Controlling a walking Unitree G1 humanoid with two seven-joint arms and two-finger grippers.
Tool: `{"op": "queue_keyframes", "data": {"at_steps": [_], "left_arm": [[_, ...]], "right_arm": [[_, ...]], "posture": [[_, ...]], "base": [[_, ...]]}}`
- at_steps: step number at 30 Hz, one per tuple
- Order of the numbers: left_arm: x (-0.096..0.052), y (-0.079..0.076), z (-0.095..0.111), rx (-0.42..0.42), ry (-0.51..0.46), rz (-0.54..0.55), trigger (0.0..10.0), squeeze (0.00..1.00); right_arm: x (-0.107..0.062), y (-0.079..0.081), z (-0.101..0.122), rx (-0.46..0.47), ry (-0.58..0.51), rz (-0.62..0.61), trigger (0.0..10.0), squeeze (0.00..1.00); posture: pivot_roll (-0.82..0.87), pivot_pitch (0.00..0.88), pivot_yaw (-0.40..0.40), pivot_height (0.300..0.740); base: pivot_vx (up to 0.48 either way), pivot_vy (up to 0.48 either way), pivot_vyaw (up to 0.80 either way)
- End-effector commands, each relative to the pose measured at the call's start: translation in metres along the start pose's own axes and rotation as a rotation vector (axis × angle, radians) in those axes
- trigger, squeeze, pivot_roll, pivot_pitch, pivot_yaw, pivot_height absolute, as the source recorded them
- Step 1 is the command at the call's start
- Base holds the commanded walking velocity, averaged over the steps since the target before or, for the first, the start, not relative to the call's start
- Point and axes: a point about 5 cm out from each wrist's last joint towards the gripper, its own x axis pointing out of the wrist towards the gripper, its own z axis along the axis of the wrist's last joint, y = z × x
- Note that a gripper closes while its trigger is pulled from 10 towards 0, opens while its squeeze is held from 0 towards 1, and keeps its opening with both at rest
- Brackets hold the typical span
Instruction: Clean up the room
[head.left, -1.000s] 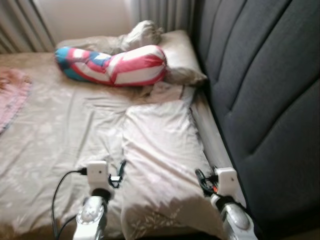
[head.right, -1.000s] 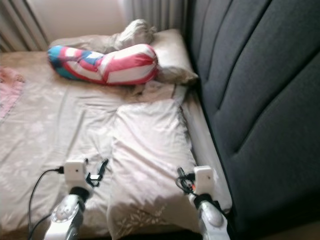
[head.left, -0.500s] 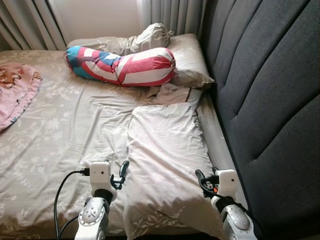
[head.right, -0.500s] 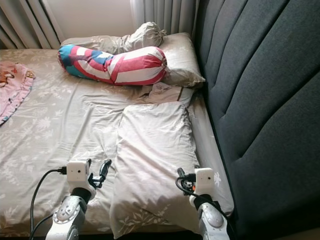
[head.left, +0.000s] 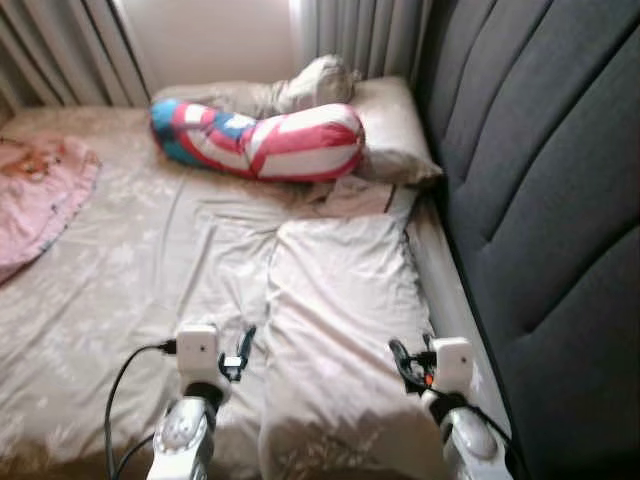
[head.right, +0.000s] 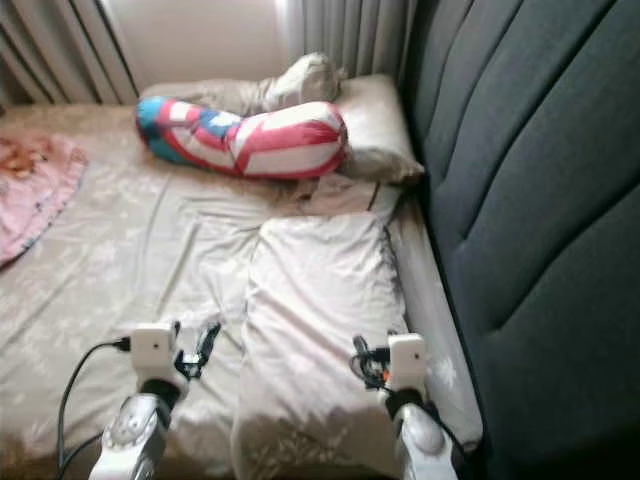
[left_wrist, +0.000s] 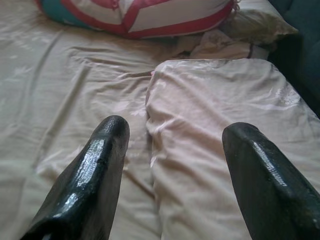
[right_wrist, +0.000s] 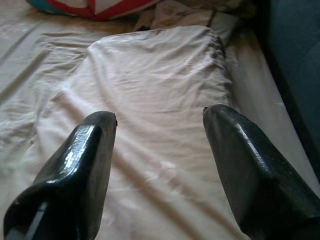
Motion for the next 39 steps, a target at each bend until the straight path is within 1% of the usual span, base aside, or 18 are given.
{"op": "queue_keyframes", "data": {"at_steps": [1, 15, 20, 22, 26, 27, 28, 29, 33, 35, 37, 39], "left_arm": [[0.0, -0.003, -0.002, -0.004, 0.012, -0.006, 10.0, 0.0], [-0.001, -0.003, -0.003, -0.001, 0.015, -0.01, 10.0, 0.0], [0.002, -0.003, -0.001, -0.001, 0.016, -0.009, 10.0, 0.0], [0.006, -0.003, 0.004, -0.02, -0.006, -0.016, 10.0, 0.0], [0.008, -0.004, 0.007, -0.022, -0.024, -0.02, 10.0, 0.0], [0.008, -0.004, 0.007, -0.022, -0.024, -0.02, 10.0, 0.0], [0.008, -0.005, 0.007, -0.022, -0.025, -0.021, 10.0, 0.0], [0.008, -0.005, 0.007, -0.022, -0.025, -0.021, 10.0, 0.0], [0.008, -0.005, 0.005, -0.023, -0.024, -0.019, 10.0, 0.0], [0.008, -0.005, 0.006, -0.024, -0.025, -0.017, 10.0, 0.0], [0.009, -0.004, 0.007, -0.024, -0.027, -0.013, 10.0, 0.0], [0.009, -0.003, 0.007, -0.026, -0.028, -0.009, 10.0, 0.0]], "right_arm": [[0.0, -0.004, 0.003, -0.004, -0.012, -0.01, 10.0, 0.0], [0.001, -0.005, 0.003, -0.025, -0.003, -0.01, 10.0, 0.0], [0.003, -0.007, 0.007, -0.028, -0.013, -0.016, 10.0, 0.0], [0.007, -0.014, 0.015, -0.02, -0.044, -0.045, 10.0, 0.0], [0.008, -0.019, 0.024, -0.021, -0.09, -0.08, 10.0, 0.0], [0.008, -0.019, 0.024, -0.021, -0.09, -0.08, 10.0, 0.0], [0.007, -0.022, 0.024, -0.026, -0.1, -0.115, 10.0, 0.0], [0.007, -0.022, 0.024, -0.026, -0.1, -0.115, 10.0, 0.0], [0.005, -0.03, 0.023, -0.032, -0.082, -0.183, 10.0, 0.0], [0.006, -0.032, 0.023, -0.048, -0.069, -0.199, 10.0, 0.0], [0.007, -0.032, 0.023, -0.042, -0.068, -0.194, 10.0, 0.0], [0.007, -0.031, 0.023, -0.04, -0.067, -0.193, 10.0, 0.0]], "posture": [[-0.04, 0.082, -0.044, 0.74], [-0.04, 0.067, -0.048, 0.74], [-0.04, 0.061, -0.048, 0.74], [-0.04, 0.053, -0.046, 0.74], [-0.04, 0.043, -0.044, 0.74], [-0.04, 0.043, -0.044, 0.74], [-0.04, 0.041, -0.043, 0.74], [-0.04, 0.041, -0.043, 0.74], [-0.04, 0.038, -0.043, 0.74], [-0.04, 0.048, -0.043, 0.732], [-0.04, 0.057, -0.043, 0.712], [-0.04, 0.057, -0.043, 0.702]], "base": [[0.307, 0.0, 0.0], [0.0, 0.0, 0.0], [0.0, 0.0, 0.0], [0.0, 0.0, 0.0], [0.0, 0.0, 0.0], [0.0, 0.0, 0.0], [0.0, 0.0, 0.0], [0.0, 0.0, 0.0], [0.0, 0.0, 0.0], [0.0, 0.0, 0.0], [0.0, 0.0, 0.0], [0.0, 0.0, 0.0]]}}
